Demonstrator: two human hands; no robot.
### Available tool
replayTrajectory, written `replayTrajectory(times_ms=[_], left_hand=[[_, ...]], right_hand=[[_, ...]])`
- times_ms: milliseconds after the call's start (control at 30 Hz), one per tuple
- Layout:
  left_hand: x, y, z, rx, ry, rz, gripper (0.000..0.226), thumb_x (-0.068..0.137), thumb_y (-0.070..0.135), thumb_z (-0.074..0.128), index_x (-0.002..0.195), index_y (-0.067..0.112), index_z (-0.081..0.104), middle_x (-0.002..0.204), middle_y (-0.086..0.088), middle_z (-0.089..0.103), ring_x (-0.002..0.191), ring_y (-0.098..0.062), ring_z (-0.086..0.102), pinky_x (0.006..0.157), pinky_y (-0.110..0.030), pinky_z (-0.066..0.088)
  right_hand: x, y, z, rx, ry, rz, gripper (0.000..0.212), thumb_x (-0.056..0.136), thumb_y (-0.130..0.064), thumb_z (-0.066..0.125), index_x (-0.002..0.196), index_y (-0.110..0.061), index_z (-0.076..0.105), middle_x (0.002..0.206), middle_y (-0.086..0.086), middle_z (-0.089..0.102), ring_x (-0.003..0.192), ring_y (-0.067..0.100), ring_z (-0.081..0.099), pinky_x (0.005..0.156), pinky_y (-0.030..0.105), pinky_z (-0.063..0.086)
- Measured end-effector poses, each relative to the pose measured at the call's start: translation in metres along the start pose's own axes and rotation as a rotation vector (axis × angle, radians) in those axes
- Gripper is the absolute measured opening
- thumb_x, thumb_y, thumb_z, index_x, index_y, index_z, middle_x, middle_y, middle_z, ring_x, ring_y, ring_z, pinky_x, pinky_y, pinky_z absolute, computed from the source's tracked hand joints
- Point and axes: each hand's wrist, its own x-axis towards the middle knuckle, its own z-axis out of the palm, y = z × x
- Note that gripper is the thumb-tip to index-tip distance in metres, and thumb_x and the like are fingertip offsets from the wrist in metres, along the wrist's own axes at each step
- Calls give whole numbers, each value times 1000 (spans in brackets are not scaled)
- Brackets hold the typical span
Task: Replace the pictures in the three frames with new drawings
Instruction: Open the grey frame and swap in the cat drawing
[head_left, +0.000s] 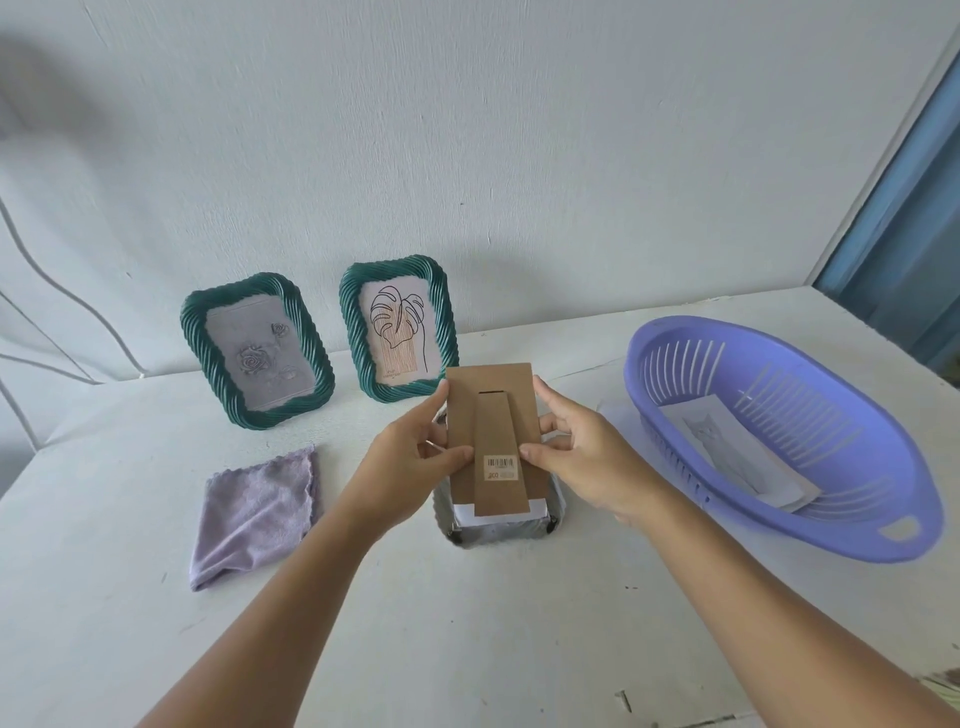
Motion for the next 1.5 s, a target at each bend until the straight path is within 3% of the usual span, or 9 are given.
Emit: replayTrajectory(times_ms=[100, 333, 533, 800, 933, 1067, 1267, 1400, 1500], left_hand=[[2, -3, 0, 107, 8, -8, 82, 92, 23, 74, 157, 37, 27, 88, 5, 71, 78, -5, 68, 70, -14, 46], [5, -8, 3, 294, -11, -44, 83, 89, 31, 74, 158, 32, 29, 86, 7, 67, 77, 0, 58, 62, -9, 39], [6, -9, 7, 336, -43, -61, 81, 89, 30, 74, 158, 29, 32, 88, 0, 67, 76, -6, 57, 61, -16, 40], [9, -15, 8, 385, -45, -90, 80, 89, 35, 73, 158, 30, 32, 81, 8, 61, 77, -7, 56, 60, -20, 39], [8, -18, 9, 498, -56, -55, 61, 86, 38, 73, 143, 32, 53, 97, 2, 57, 92, -17, 55, 70, -24, 39], [6, -18, 10, 505, -52, -60, 53, 86, 37, 74, 136, 26, 60, 103, -4, 58, 97, -21, 56, 76, -30, 41], [7, -18, 10, 530, -43, -47, 50, 86, 40, 75, 131, 22, 63, 100, -5, 58, 95, -21, 55, 73, -30, 39], [10, -17, 9, 531, -54, -68, 52, 85, 39, 76, 127, 12, 65, 103, -6, 63, 98, -23, 57, 82, -34, 48], [13, -16, 7, 511, -40, -86, 56, 88, 38, 73, 139, 21, 57, 106, -2, 65, 102, -22, 59, 78, -32, 46]], right_hand=[[3, 4, -1, -129, 8, 4, 85, 93, -24, 72, 157, -45, 20, 103, -6, 65, 89, 13, 66, 91, 29, 56], [11, 14, -6, -331, -11, 38, 88, 83, -44, 77, 154, -51, 25, 92, -16, 59, 86, 5, 61, 98, 36, 49], [16, 27, -5, -408, -48, 77, 95, 71, -64, 68, 155, -50, 25, 90, -18, 61, 85, 2, 60, 102, 45, 46], [14, 27, -3, -484, -34, 72, 87, 85, -51, 73, 158, -40, 26, 100, -15, 62, 94, 4, 59, 104, 43, 42], [13, 27, -2, -600, -47, 60, 78, 87, -51, 71, 155, -38, 35, 108, -10, 47, 101, 9, 52, 104, 40, 41], [15, 31, -3, -595, -58, 65, 75, 86, -52, 72, 153, -39, 39, 110, -9, 45, 103, 11, 52, 105, 39, 42], [17, 33, -4, -604, -65, 98, 78, 84, -56, 72, 153, -38, 40, 112, -12, 45, 107, 12, 52, 107, 40, 41], [18, 28, -4, -616, -82, 116, 77, 85, -55, 72, 152, -36, 41, 114, -9, 46, 108, 14, 52, 106, 40, 42], [18, 25, -5, -589, -64, 109, 70, 86, -56, 69, 150, -37, 46, 106, -12, 52, 103, 11, 56, 102, 41, 45]])
